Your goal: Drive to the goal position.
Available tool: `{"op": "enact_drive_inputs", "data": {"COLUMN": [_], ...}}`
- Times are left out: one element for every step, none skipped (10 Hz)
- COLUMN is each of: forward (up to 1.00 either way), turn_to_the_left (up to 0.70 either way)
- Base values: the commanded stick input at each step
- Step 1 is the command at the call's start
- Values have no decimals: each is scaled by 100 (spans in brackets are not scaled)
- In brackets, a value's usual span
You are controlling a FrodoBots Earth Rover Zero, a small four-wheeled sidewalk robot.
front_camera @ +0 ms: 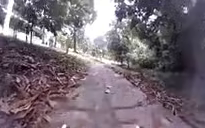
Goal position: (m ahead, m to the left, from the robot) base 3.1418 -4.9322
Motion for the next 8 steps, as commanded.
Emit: {"op": "enact_drive_inputs", "data": {"forward": [70, 70, 70, 70, 70, 70, 70, 70], "turn_to_the_left": [23, 30, 14, 7, 1, 0, 5, 8]}}
